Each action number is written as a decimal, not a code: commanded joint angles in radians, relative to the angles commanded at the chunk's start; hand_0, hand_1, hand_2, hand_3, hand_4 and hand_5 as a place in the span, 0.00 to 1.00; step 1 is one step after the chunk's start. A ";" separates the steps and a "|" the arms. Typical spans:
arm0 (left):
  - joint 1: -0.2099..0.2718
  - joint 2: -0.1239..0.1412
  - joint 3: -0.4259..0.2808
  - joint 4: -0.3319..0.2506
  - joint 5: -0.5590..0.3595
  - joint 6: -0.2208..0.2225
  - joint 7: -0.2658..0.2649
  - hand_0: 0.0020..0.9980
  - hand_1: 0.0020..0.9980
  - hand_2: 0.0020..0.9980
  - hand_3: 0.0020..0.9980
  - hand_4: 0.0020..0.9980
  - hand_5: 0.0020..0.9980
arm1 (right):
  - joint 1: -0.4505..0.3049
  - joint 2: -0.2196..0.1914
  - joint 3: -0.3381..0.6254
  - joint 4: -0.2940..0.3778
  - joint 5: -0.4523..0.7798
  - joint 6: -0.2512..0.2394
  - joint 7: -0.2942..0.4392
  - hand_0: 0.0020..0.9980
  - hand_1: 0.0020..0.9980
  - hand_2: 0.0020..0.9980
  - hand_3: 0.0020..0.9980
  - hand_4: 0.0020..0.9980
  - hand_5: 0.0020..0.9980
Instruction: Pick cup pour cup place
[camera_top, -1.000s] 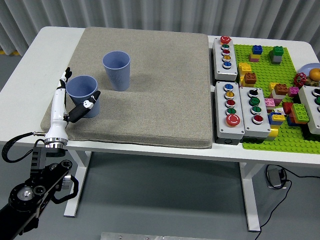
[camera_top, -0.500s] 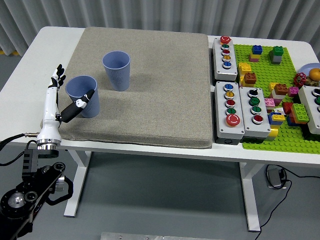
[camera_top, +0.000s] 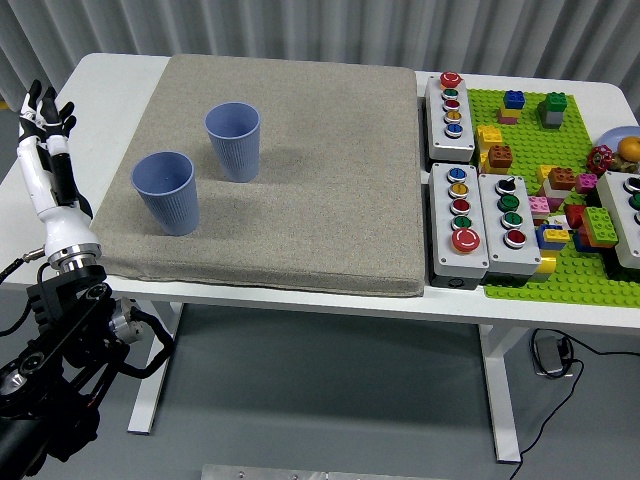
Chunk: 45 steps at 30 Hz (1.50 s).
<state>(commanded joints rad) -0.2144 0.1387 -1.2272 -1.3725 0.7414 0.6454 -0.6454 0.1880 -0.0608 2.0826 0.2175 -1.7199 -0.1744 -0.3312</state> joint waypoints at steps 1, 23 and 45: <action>0.001 0.000 -0.002 -0.012 -0.023 0.000 0.000 0.89 0.89 1.00 0.98 0.72 1.00 | 0.000 0.000 -0.001 0.000 0.000 0.000 0.000 0.68 0.61 0.57 0.60 0.00 0.23; 0.020 -0.004 0.004 -0.023 -0.052 0.000 0.000 0.98 0.93 1.00 1.00 0.72 1.00 | -0.006 0.001 -0.008 -0.001 0.000 -0.002 0.000 0.68 0.61 0.57 0.60 0.00 0.23; 0.028 0.002 0.006 -0.034 -0.016 0.000 0.000 0.96 0.92 1.00 1.00 0.71 1.00 | -0.002 -0.003 0.004 -0.003 0.002 0.001 0.007 0.68 0.60 0.57 0.60 0.00 0.23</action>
<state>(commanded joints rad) -0.1862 0.1407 -1.2212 -1.4069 0.7253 0.6454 -0.6454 0.1857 -0.0638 2.0864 0.2148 -1.7182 -0.1733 -0.3237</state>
